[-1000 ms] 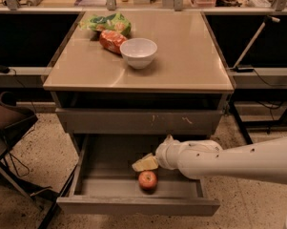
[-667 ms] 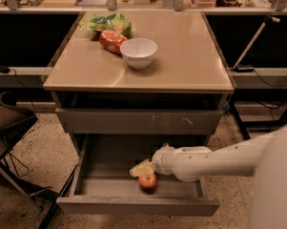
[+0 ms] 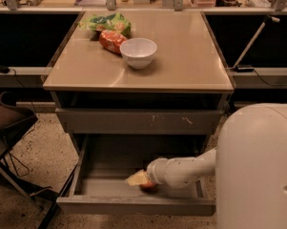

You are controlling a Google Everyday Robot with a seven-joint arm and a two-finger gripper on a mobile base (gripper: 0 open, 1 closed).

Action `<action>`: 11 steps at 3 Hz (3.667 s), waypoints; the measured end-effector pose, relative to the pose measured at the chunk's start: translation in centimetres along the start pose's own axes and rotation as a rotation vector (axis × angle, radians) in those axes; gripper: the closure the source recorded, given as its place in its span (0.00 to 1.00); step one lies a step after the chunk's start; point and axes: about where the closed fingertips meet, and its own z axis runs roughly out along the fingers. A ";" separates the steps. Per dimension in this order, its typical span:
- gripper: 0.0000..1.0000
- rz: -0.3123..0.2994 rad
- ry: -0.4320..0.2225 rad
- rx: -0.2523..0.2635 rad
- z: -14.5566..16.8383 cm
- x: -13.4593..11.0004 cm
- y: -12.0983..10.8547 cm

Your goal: Pick apple from middle drawer and place on counter

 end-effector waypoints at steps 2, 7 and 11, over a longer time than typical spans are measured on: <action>0.00 0.076 0.007 -0.006 1.8 2.9 -0.2; 0.42 0.084 -0.045 0.063 3.4 4.2 -0.1; 1.00 0.045 -0.269 0.139 -20.4 -15.4 -2.9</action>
Offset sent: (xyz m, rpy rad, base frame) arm -0.0155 -0.0112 -0.0275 0.0127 0.0394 -0.0544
